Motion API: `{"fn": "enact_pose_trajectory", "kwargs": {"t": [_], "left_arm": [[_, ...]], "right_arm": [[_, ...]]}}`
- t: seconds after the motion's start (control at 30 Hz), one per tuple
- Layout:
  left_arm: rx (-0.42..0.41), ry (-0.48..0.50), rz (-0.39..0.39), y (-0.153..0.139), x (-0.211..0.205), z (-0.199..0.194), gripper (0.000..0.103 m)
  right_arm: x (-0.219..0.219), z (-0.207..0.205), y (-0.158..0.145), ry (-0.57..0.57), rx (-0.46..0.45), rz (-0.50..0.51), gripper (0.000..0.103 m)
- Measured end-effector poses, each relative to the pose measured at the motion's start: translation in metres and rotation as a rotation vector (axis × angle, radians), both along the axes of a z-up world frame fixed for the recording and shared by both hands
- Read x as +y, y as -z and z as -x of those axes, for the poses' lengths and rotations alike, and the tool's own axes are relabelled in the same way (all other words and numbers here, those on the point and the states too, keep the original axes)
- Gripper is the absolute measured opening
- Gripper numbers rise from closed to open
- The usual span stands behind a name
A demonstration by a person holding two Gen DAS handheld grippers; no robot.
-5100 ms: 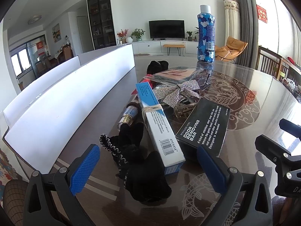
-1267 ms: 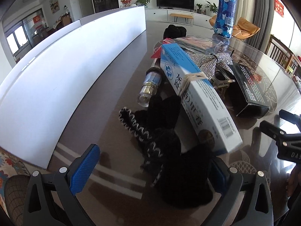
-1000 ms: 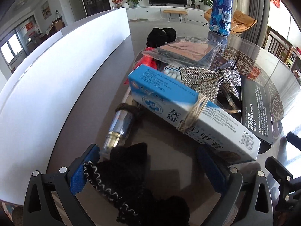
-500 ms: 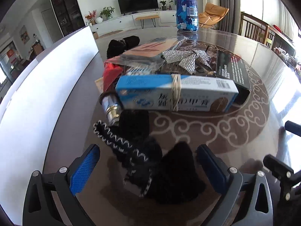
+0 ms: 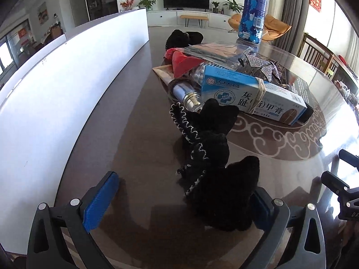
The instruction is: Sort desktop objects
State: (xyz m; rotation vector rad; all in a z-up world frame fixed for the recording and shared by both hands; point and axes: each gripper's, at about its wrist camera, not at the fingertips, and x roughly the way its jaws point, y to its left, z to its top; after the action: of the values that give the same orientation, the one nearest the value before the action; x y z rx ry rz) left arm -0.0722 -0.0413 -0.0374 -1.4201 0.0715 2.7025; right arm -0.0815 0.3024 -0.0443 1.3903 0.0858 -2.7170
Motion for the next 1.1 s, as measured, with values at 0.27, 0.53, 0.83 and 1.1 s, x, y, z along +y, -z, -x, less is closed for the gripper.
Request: {"fn": "enact_pose_trajectory", "kwargs": {"t": [0.27, 0.53, 0.83, 1.1], "left_arm": [[0.000, 0.007, 0.001, -0.0002, -0.0008, -0.0009, 0.103], [-0.001, 0.003, 0.002, -0.0005, -0.0011, -0.0015, 0.103], [-0.005, -0.003, 0.003, -0.0008, -0.0010, -0.0013, 0.103], [-0.033, 0.044, 0.006, -0.0016, -0.0030, -0.0017, 0.103]], "right_arm": [[-0.0001, -0.0003, 0.0000, 0.000, 0.000, 0.000, 0.103], [0.0000, 0.0003, 0.0002, -0.001, 0.000, 0.000, 0.103], [0.0000, 0.0004, 0.0002, -0.001, -0.001, 0.000, 0.103], [0.0000, 0.0005, 0.0001, -0.001, -0.001, 0.000, 0.103]]}}
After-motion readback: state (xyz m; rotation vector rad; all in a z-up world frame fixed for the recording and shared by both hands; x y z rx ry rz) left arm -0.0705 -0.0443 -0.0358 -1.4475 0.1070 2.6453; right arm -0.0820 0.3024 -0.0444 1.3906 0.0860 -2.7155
